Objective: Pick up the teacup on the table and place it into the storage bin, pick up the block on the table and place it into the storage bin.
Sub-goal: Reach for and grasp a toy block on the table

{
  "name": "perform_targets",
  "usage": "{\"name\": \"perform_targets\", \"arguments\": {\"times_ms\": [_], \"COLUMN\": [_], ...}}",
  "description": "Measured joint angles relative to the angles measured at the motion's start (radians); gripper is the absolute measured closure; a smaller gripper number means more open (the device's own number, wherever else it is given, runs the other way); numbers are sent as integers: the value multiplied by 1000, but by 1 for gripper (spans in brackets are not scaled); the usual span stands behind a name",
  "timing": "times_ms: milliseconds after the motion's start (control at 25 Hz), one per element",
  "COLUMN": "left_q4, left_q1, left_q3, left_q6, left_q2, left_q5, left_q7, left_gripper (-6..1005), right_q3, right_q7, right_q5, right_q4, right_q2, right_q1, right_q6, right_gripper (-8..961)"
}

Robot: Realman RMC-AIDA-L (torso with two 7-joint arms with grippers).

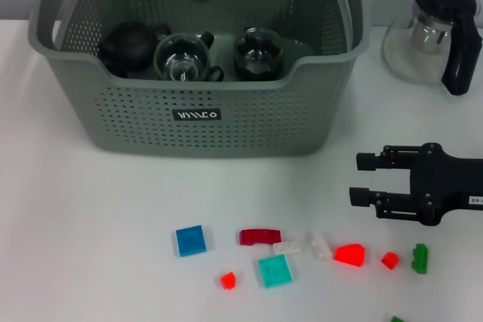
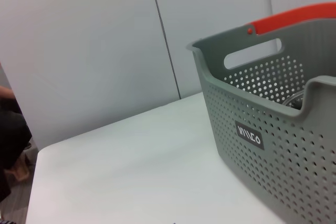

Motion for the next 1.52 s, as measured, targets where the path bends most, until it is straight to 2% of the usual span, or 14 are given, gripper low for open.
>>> {"name": "perform_targets", "arguments": {"times_ms": [120, 200, 240, 280, 320, 360, 400, 480, 600, 1000, 1360, 1520], "left_q4": [21, 29, 30, 30, 30, 28, 21, 14, 8, -38, -135, -184], "left_q1": [-7, 0, 6, 6, 20, 27, 34, 37, 29, -12, -108, -136], "left_q3": [134, 238, 277, 277, 355, 391, 449, 481, 509, 486, 346, 318], "left_q6": [-94, -188, -221, -221, -312, -355, -407, -424, -417, -398, -309, -301], "left_q2": [-15, -38, -49, -49, -84, -106, -139, -146, -135, -107, -100, -96], "left_q5": [171, 307, 360, 360, 498, 580, 704, 754, 776, 776, 773, 773], "left_q7": [21, 57, 72, 72, 101, 111, 121, 120, 102, 88, 98, 99], "left_gripper": [926, 924, 923, 922, 922, 921, 920, 918, 916, 907, 900, 897], "right_q3": [-1, 0, 0, -1, -1, -1, 0, 0, 0, 1, 0, 1], "right_q7": [-2, -2, -2, -2, -2, -3, -3, -3, -3, -2, -1, -1], "right_q5": [0, 0, 0, -1, -1, -1, -1, -1, 3, 2, 0, 0], "right_q4": [6, 11, 12, 12, 13, 13, 13, 13, 14, 16, 21, 22], "right_q2": [1, 1, 0, 0, 0, 0, -1, -1, -2, 0, 1, 1], "right_q1": [-1, -2, -3, -3, -4, -5, -6, -7, -7, -2, 5, 7], "right_q6": [4, 5, 5, 5, 5, 5, 5, 5, 5, 6, 11, 17], "right_gripper": [301, 301, 301, 301, 301, 301, 301, 301, 301, 302, 302, 302]}}
